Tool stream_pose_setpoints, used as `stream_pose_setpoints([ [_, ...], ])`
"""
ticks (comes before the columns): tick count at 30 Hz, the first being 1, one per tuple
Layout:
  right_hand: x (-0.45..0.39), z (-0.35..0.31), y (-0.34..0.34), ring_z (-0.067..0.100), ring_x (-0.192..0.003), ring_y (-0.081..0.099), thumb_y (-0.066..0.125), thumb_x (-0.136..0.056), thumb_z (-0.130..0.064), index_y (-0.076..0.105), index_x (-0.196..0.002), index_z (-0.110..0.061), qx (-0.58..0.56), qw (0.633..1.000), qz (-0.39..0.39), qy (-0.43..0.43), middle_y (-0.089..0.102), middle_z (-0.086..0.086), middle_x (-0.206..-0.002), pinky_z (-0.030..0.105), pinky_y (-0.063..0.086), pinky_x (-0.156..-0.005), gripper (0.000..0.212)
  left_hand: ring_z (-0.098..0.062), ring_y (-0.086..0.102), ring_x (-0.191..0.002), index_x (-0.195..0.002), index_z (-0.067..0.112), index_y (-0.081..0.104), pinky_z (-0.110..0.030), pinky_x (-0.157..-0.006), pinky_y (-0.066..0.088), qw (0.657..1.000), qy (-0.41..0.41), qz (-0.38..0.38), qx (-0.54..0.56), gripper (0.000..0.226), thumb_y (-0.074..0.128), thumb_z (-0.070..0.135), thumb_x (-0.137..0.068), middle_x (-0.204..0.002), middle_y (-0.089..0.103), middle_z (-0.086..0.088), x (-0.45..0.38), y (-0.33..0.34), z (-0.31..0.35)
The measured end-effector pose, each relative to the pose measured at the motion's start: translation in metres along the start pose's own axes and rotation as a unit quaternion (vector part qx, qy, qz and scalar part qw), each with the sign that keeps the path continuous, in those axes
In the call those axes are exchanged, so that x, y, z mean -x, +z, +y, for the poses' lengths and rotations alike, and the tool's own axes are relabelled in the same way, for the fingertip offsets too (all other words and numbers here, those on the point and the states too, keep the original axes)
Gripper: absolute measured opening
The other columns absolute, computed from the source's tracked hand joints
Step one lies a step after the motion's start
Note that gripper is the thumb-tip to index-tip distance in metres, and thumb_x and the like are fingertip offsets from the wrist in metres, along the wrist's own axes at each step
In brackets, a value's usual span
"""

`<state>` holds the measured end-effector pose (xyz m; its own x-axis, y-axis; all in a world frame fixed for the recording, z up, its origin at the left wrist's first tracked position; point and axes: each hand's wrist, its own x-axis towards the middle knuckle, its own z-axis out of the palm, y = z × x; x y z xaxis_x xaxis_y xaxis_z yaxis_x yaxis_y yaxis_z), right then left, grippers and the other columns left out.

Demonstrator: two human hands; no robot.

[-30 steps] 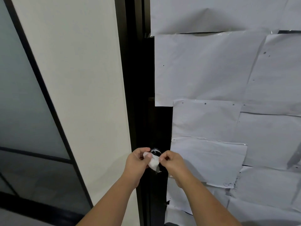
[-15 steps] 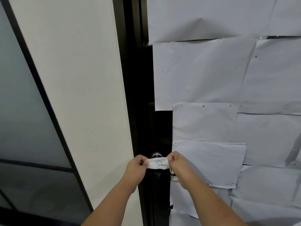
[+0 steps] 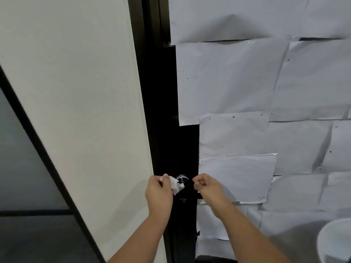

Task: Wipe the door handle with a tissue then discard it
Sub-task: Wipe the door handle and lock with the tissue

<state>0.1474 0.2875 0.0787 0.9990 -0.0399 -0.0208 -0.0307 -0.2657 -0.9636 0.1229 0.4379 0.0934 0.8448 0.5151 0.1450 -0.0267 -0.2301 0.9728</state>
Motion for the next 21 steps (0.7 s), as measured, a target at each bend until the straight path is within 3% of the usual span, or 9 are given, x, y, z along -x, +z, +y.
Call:
stream_pose_setpoints([
  [2,0.0,0.002,0.0,0.015,-0.073,0.06,0.051,-0.091,-0.01,0.064,-0.092,-0.018,0.072,0.997,0.003,-0.026,0.065,0.001,-0.081,0.021,0.048,-0.06,0.015,-0.014,0.064,-0.067,-0.084,0.013,0.058,-0.022,-0.056,0.045,0.999,0.026,0.0,-0.026,0.022,0.051,0.031,-0.096,-0.071,0.066,-0.002,0.003,0.003,-0.001],
  [6,-0.007,0.019,-0.006,0.017,-0.083,0.061,0.05,-0.089,-0.013,0.064,-0.093,-0.022,0.293,0.953,0.007,-0.08,0.062,0.0,-0.091,0.03,0.05,-0.073,0.017,-0.007,0.06,-0.066,-0.094,0.013,0.065,-0.016,-0.058,0.041,0.997,0.048,-0.027,-0.056,0.019,0.053,0.028,-0.097,-0.075,0.065,0.006,0.003,0.014,-0.008],
  [10,-0.01,0.031,-0.011,0.014,-0.085,0.058,0.049,-0.091,-0.017,0.065,-0.095,-0.021,0.279,0.957,-0.013,-0.08,0.061,-0.001,-0.094,0.026,0.046,-0.074,0.017,-0.017,0.062,-0.102,-0.119,0.011,0.065,-0.009,-0.079,0.038,0.978,0.108,-0.084,-0.157,0.027,0.052,0.007,-0.096,-0.108,0.064,0.001,-0.006,0.03,-0.017],
  [12,-0.013,0.038,-0.01,0.017,-0.09,0.059,0.048,-0.092,-0.018,0.065,-0.096,-0.022,0.285,0.953,-0.025,-0.097,0.061,-0.001,-0.095,0.032,0.048,-0.079,0.018,-0.022,0.06,-0.108,-0.114,0.01,0.068,-0.01,-0.079,0.036,0.962,0.146,-0.107,-0.202,0.035,0.05,-0.006,-0.089,-0.112,0.064,-0.004,-0.012,0.034,-0.019],
  [15,-0.017,0.044,-0.01,0.019,-0.091,0.058,0.043,-0.094,-0.023,0.063,-0.098,-0.024,0.321,0.938,-0.037,-0.121,0.058,-0.003,-0.091,0.037,0.047,-0.08,0.02,-0.023,0.06,-0.099,-0.105,0.013,0.072,-0.019,-0.076,0.038,0.928,0.201,-0.118,-0.292,0.031,0.051,-0.003,-0.088,-0.108,0.066,-0.007,-0.022,0.038,-0.016],
  [21,-0.018,0.045,-0.012,0.024,-0.09,0.058,0.042,-0.078,-0.01,0.057,-0.096,-0.022,0.394,0.905,-0.066,-0.146,0.064,0.0,-0.095,0.033,0.037,-0.069,0.026,-0.018,0.062,-0.088,-0.095,0.02,0.07,-0.02,-0.069,0.038,0.913,0.179,-0.079,-0.357,0.022,0.054,0.006,-0.09,-0.096,0.068,-0.001,-0.031,0.049,-0.011],
])
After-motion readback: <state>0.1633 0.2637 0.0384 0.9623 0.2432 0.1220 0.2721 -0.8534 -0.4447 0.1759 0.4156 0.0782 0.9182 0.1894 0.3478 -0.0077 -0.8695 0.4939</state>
